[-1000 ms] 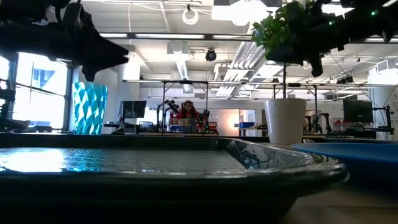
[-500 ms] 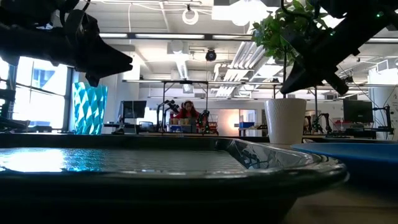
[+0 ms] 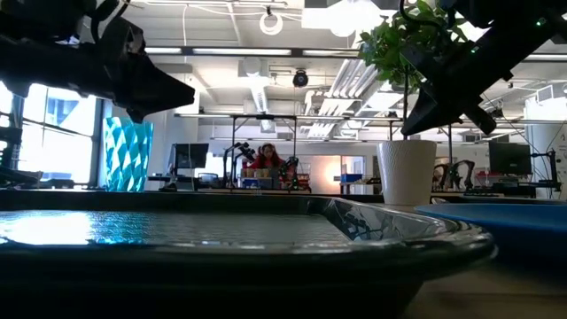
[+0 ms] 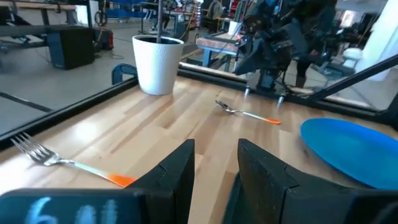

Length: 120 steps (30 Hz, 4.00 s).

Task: Pick and place plate/cup/fork/spoon on tray
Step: Put the blue plate on the black tray

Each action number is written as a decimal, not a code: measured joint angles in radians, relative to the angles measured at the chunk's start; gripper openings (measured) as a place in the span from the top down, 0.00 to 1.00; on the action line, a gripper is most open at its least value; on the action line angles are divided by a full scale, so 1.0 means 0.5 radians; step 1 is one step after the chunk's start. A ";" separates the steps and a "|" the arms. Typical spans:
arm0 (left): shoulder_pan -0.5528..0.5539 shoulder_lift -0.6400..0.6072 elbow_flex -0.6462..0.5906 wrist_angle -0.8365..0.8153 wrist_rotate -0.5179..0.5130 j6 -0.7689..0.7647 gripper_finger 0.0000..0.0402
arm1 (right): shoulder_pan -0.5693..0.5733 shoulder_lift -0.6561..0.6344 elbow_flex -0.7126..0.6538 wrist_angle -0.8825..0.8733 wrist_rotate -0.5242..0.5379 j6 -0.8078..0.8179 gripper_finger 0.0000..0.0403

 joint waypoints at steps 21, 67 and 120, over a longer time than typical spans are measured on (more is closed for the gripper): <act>0.188 0.982 0.759 -0.004 0.517 0.033 0.72 | 0.082 0.000 0.000 0.053 -0.174 -0.237 0.87; 0.583 0.317 0.534 -0.438 0.620 0.399 0.72 | 0.961 -0.004 -0.470 -0.025 -1.048 0.764 0.64; 0.575 0.304 0.534 -0.486 0.689 0.353 0.72 | 0.587 -0.045 -0.007 0.435 -0.310 -0.060 1.00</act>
